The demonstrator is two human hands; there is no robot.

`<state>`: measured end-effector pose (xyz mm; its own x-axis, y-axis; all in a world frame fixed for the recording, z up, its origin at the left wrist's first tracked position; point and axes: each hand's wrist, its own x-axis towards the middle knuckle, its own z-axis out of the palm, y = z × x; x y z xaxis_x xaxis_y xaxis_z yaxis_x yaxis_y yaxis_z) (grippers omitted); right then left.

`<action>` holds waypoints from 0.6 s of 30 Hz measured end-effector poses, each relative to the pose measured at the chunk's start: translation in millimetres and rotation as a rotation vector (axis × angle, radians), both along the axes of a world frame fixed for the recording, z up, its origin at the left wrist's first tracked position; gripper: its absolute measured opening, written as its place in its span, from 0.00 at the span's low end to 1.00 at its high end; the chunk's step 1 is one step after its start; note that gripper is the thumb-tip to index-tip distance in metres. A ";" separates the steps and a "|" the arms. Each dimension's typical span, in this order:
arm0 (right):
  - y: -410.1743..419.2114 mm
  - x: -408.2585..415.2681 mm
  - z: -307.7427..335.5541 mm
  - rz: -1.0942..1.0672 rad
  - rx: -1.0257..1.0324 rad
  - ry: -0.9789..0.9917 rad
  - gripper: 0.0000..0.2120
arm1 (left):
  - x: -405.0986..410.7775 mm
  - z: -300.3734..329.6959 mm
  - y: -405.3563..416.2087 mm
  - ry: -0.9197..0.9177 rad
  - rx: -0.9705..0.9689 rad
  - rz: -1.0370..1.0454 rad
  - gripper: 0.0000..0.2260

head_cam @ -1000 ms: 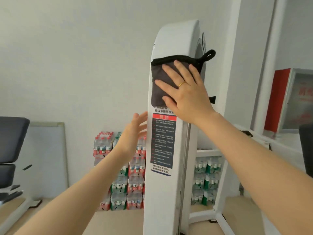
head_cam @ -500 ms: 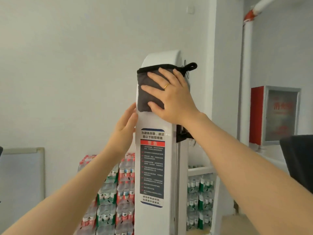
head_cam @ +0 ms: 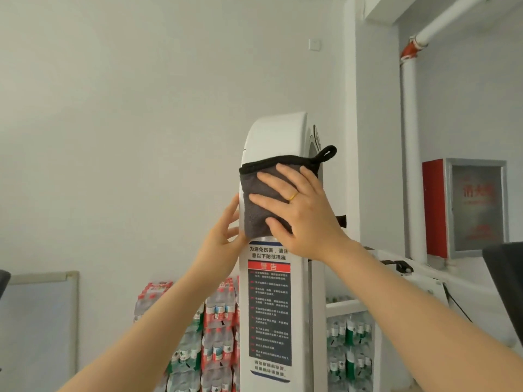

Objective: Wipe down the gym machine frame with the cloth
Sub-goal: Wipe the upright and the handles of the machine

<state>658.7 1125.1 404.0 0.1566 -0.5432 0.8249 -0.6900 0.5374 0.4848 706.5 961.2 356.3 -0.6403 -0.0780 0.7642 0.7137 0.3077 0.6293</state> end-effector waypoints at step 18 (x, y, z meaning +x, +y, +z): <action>-0.8 -80.1 79.7 0.773 -0.472 -0.922 0.25 | 11.5 -20.9 50.1 0.005 -0.109 0.566 0.30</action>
<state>578.6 1124.4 483.6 -0.4289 -0.1959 0.8819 -0.8731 -0.1607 -0.4603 718.1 1011.3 335.4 -0.5179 -0.3285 0.7898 0.4216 0.7053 0.5698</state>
